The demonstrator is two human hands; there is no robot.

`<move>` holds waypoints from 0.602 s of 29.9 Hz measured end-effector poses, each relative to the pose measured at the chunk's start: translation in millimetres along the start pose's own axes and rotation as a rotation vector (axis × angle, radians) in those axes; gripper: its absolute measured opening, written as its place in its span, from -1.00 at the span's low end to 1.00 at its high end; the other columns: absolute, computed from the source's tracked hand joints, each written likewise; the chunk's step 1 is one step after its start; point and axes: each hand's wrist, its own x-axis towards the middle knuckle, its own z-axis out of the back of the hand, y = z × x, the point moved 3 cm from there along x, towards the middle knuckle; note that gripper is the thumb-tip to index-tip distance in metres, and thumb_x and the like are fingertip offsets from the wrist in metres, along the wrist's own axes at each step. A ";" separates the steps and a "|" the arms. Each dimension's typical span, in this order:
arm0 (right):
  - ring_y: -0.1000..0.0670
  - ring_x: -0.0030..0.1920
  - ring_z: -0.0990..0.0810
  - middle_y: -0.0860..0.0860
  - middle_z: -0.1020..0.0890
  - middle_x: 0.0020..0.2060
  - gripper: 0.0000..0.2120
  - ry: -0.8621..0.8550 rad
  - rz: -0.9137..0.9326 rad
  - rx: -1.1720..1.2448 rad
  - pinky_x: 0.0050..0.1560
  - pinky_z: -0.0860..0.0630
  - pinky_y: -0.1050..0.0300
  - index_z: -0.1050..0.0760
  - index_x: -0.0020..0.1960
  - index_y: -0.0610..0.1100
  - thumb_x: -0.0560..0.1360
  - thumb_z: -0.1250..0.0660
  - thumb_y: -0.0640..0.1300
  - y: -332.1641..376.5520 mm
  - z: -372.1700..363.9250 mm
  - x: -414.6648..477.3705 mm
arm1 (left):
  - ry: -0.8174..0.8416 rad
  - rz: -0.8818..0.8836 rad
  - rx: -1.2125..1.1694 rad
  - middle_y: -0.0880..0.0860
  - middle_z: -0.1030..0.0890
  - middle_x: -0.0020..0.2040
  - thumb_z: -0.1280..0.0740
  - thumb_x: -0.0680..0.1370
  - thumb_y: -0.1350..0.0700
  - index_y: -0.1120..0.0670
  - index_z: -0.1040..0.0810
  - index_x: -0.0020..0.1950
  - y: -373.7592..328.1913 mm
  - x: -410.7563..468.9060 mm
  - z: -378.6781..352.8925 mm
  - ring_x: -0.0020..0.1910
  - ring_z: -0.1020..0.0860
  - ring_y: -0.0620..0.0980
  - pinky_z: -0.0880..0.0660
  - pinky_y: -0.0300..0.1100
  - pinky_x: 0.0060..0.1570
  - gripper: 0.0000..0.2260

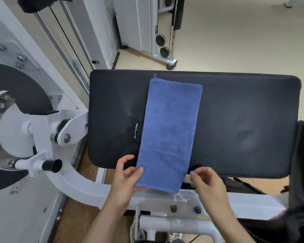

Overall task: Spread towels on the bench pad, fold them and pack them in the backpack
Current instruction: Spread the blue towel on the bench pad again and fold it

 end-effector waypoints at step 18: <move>0.05 -0.50 -0.34 -0.02 -0.40 -0.48 -0.91 0.332 -0.407 0.519 -0.43 -0.26 0.19 -0.43 -0.11 -0.16 0.58 -0.28 -0.23 -6.4 -45.1 -28.0 | -0.143 -0.574 0.927 -0.12 -0.43 0.12 -0.33 0.52 0.23 -0.14 -0.48 0.23 -21.0 -22.4 2.1 0.07 -0.44 -0.20 -0.46 -0.21 0.10 -0.64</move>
